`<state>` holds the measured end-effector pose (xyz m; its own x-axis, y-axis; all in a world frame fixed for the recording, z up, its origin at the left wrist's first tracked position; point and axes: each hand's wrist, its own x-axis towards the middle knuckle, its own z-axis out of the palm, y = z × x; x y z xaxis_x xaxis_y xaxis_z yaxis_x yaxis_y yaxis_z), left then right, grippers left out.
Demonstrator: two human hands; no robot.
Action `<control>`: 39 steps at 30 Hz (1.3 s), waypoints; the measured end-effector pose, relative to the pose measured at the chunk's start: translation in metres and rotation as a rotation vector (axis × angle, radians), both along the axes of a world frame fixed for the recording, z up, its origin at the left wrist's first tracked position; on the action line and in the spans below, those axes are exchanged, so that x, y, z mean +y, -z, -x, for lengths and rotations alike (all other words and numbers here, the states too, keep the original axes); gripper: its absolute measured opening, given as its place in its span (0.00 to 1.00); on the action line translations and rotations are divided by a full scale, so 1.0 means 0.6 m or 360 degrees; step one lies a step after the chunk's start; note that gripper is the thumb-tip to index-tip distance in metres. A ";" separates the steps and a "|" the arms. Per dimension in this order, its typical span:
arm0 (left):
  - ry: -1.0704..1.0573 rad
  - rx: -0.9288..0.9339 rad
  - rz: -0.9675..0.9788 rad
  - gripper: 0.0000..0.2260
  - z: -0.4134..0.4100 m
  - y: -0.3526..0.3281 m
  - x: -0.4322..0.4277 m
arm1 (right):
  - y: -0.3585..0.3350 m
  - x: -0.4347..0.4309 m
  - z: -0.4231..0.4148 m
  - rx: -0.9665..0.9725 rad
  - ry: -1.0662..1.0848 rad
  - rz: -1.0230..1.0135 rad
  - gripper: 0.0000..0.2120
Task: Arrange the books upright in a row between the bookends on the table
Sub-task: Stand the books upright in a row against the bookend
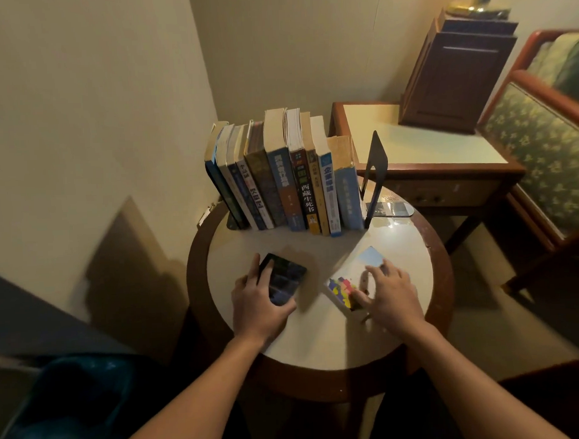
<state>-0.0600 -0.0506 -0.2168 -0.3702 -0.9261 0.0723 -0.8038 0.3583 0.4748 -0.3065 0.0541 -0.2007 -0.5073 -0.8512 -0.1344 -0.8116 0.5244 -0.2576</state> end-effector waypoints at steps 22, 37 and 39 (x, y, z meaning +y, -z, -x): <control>0.0148 -0.0486 -0.0041 0.36 0.033 0.030 0.015 | -0.038 0.005 0.037 -0.0586 0.0143 0.0113 0.26; 0.0237 -0.0503 0.0026 0.37 0.045 0.035 -0.042 | -0.152 -0.014 0.060 -0.0322 -0.0090 0.0877 0.11; 0.0248 -0.0505 0.0036 0.37 0.045 0.037 -0.051 | -0.158 -0.028 0.065 0.0052 -0.0255 0.1025 0.11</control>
<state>-0.0870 -0.0809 -0.2388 -0.5140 -0.8564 -0.0489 -0.8450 0.4957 0.2006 -0.3457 0.0375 -0.1056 -0.3632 -0.8215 0.4396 -0.8793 0.1462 -0.4533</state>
